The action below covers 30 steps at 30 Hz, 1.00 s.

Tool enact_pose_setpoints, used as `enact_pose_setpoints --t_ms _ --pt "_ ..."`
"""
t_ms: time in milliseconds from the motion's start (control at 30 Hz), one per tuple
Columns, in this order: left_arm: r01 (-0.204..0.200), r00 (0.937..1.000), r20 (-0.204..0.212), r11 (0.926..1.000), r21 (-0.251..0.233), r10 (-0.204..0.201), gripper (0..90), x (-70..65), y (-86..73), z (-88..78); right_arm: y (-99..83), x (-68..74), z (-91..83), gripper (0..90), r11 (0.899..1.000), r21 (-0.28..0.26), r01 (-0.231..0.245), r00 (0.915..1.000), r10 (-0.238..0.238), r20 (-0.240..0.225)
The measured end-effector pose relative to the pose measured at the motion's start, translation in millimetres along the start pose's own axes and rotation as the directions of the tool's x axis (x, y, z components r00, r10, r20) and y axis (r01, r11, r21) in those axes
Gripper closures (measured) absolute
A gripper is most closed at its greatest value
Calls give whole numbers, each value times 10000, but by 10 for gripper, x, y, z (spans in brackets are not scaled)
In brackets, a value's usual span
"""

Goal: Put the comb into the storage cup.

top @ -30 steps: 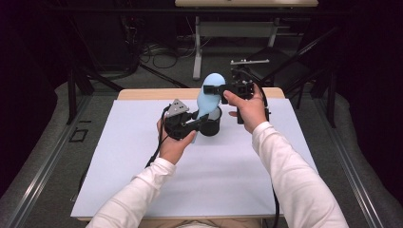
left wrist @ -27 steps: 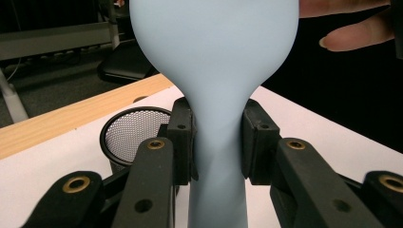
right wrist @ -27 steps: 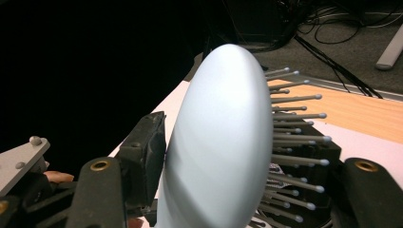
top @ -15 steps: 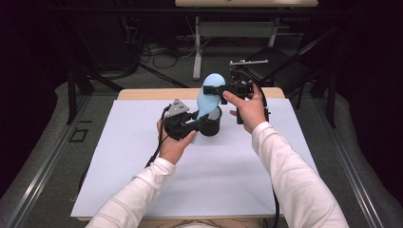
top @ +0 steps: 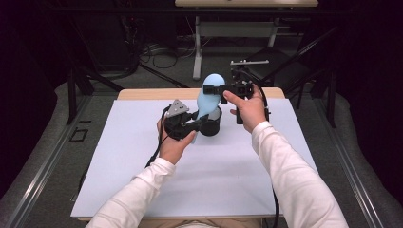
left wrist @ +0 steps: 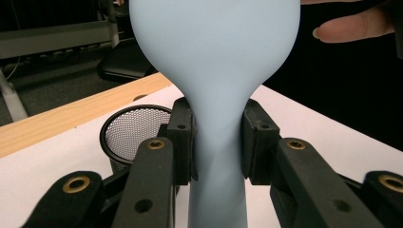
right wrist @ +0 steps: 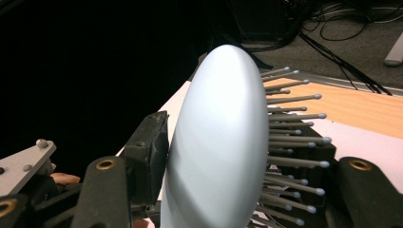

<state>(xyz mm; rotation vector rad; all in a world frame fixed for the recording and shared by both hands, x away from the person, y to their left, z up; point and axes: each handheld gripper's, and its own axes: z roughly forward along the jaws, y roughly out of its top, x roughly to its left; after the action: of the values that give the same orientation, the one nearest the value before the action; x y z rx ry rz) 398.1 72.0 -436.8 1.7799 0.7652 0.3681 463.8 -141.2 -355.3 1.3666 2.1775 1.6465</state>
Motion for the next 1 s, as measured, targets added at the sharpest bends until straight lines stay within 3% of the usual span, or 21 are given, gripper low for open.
enact_pose_setpoints --t_ms 167,600,1000 --pt "-5 10000 6 10000 0 5 698 0 -7 7 -6 -8 -1 401 10000 -25 -26 10000 26 -40" --pt "-35 10000 83 10000 27 35 697 8 -40 30 -8 -52 -12 444 9976 136 -674 9969 679 -387" --pt "-58 9999 128 10000 77 57 697 23 -93 61 -34 -71 6 459 9953 317 -913 9950 925 -380"
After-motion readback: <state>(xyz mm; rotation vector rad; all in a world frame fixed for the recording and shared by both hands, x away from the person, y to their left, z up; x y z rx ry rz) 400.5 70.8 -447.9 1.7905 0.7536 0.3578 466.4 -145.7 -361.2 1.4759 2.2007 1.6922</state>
